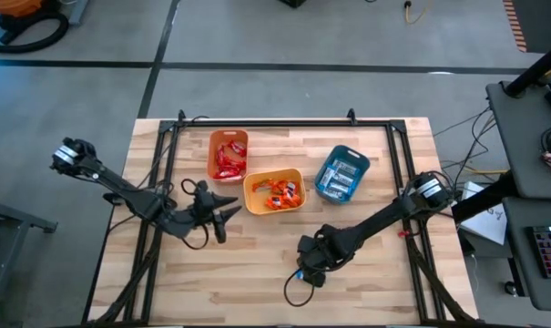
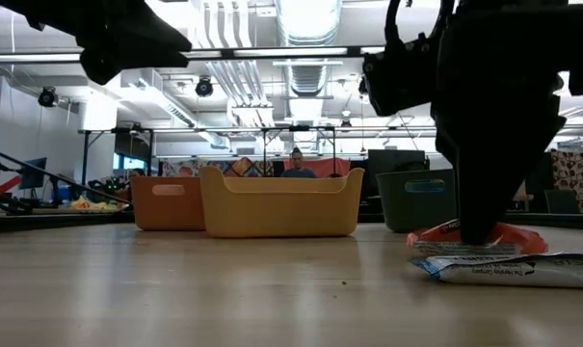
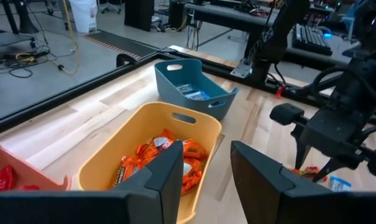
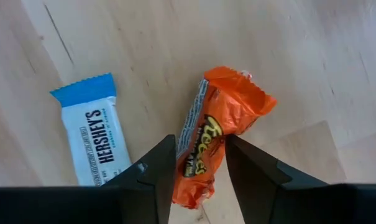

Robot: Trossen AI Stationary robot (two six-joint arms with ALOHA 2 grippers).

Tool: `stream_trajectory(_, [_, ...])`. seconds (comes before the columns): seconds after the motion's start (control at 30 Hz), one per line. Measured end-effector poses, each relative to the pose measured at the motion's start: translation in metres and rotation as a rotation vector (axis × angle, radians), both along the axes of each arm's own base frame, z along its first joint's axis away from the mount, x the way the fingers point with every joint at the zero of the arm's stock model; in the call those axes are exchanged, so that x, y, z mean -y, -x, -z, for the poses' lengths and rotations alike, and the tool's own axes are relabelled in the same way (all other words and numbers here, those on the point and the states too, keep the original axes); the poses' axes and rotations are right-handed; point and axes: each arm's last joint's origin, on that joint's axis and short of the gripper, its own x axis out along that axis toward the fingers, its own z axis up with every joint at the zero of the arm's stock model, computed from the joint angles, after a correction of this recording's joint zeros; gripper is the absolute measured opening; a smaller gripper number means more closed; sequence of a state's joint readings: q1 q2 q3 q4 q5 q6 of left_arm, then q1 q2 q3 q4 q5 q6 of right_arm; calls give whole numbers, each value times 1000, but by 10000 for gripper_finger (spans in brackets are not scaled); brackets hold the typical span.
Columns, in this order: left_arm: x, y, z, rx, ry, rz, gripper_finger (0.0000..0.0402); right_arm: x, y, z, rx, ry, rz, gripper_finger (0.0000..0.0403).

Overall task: Sort candy
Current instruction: Put the orange chocolate into the yellow bin

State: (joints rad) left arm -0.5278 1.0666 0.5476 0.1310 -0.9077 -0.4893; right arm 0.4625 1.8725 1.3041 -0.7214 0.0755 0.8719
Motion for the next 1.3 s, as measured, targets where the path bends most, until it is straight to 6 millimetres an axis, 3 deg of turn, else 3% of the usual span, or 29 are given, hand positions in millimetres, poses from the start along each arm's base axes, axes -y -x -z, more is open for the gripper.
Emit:
stream_trajectory(0.33, [5, -8, 15, -48, 0, -10, 118, 0, 0, 1, -1, 4, 1, 21])
stream_trajectory(0.57, [8, -11, 23, -66, 9, -14, 118, 3, 1, -8, 2, -1, -23, 14])
stream_trajectory(0.8, [20, -12, 25, -38, 30, 27, 118, 12, -11, -52, 134, 28, -127, 13])
stream_trajectory(1.0, [31, -11, 28, -29, 34, 68, 118, 35, -31, -80, 287, 263, -215, 13])
stream_trajectory(1.3, [41, -10, 31, -14, 64, 101, 118, 98, -57, -87, 317, 602, -299, 13])
